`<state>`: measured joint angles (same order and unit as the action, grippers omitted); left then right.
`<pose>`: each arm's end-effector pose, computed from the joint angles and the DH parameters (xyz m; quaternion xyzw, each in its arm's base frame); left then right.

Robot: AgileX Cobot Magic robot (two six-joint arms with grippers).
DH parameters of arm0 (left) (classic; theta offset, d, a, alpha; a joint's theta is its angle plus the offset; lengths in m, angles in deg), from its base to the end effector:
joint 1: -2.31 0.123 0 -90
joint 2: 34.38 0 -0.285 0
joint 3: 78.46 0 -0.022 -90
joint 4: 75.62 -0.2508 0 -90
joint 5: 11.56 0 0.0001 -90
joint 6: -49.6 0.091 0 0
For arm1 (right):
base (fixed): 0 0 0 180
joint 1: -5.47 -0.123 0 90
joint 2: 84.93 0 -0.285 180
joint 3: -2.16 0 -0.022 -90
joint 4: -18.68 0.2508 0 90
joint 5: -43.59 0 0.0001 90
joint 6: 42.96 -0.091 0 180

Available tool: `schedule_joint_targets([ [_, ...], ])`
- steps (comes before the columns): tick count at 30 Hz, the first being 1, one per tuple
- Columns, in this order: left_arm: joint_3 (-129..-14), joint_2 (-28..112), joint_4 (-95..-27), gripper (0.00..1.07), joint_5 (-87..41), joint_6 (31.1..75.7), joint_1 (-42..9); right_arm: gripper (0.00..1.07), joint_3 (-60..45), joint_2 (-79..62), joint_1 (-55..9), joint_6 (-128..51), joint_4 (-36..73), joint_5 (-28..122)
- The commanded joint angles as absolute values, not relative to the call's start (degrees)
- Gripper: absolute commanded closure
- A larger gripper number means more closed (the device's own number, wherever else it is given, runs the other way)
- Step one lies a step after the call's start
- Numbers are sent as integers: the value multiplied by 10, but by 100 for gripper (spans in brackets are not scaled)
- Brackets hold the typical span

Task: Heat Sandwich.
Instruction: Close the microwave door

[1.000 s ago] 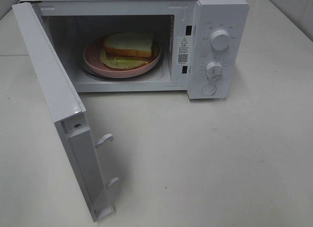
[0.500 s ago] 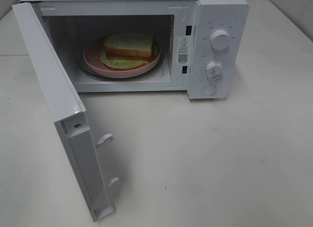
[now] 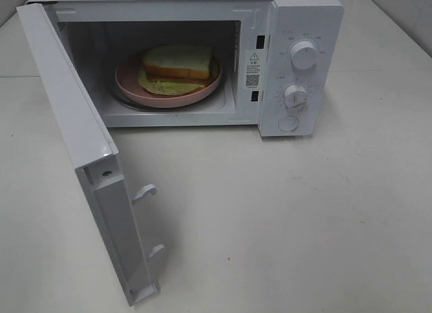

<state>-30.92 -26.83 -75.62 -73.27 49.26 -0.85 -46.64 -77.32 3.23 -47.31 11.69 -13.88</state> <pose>-0.0083 0.0005 0.2809 0.0210 0.8515 -0.0160 0.5237 -0.0025 -0.0094 0.2814 0.0160 0.8364 -0.0296 0.5471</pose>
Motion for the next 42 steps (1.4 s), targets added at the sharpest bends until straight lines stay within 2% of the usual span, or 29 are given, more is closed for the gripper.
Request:
schedule_joint_targets([
  [1, -309, -278, -756, 9, -730, 490, -7, 32, -467, -790, 35, -463, 119, -135],
  [42, -309, -278, -752, 9, -730, 490, -7, 32, -467, -790, 35, -465, 118, -135],
])
